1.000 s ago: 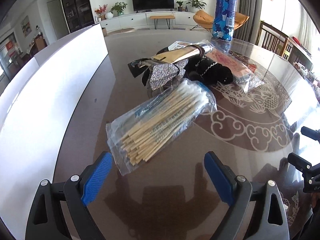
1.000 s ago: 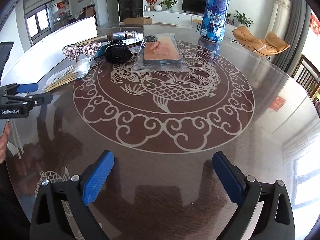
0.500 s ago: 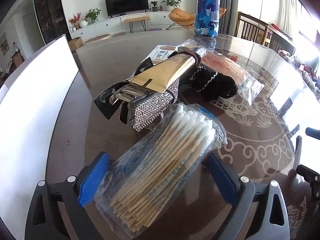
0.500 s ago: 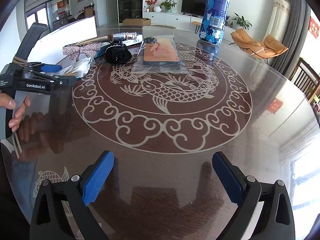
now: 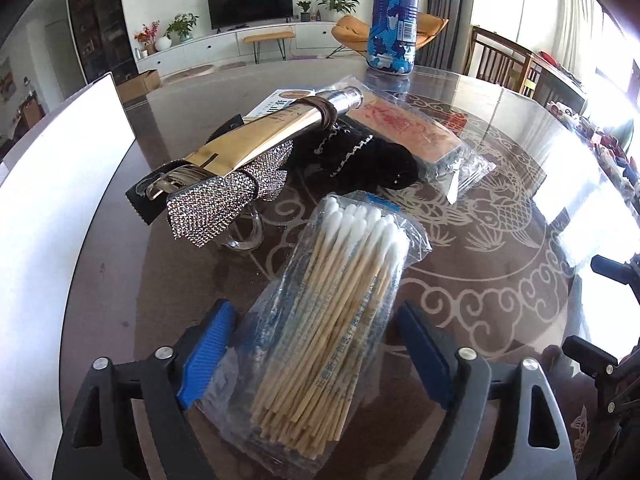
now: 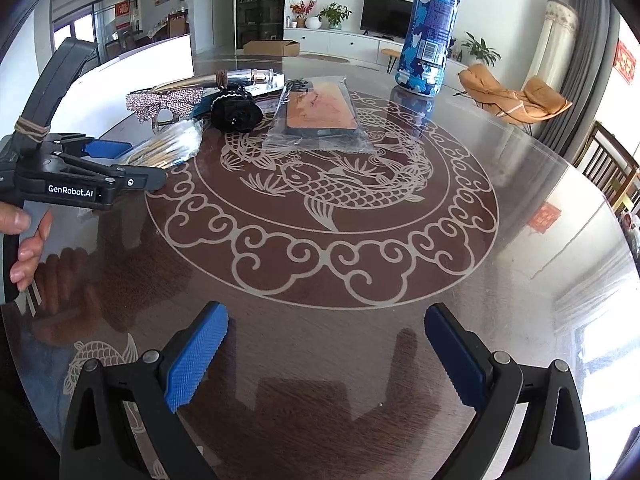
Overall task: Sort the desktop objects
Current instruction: 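Grasp the cotton swab bag with the left tool while the right tool grasps the phone case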
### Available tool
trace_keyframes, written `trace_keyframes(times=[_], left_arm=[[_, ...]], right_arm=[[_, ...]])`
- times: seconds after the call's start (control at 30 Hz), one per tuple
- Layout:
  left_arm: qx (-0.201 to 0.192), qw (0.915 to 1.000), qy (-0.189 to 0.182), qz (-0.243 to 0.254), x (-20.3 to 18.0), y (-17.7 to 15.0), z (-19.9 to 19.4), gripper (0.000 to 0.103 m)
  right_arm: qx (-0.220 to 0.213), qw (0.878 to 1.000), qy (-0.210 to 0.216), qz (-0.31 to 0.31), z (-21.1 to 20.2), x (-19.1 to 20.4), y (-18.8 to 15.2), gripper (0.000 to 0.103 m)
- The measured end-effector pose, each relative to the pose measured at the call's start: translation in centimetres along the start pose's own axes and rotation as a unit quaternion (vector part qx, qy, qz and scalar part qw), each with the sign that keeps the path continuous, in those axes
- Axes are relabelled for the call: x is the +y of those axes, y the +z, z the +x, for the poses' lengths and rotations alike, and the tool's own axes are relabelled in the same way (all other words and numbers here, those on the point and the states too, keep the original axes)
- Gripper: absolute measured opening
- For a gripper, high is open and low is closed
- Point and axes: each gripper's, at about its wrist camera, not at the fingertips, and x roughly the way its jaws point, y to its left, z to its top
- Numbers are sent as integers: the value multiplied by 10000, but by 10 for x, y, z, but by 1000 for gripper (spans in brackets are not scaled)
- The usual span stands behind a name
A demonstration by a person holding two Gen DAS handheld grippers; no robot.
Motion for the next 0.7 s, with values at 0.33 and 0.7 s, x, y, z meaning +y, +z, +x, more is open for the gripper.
trace_keyframes(times=[0.33,0.7], left_arm=[[32,9952,421,-886,18,-5,-6,57],[-7,9953,490,-841,23,-1,-1,57]], right_arm=[[-171,9975,514,-456,52,-22,109,101],[642,9946,615,-532,155,-1,208,101]])
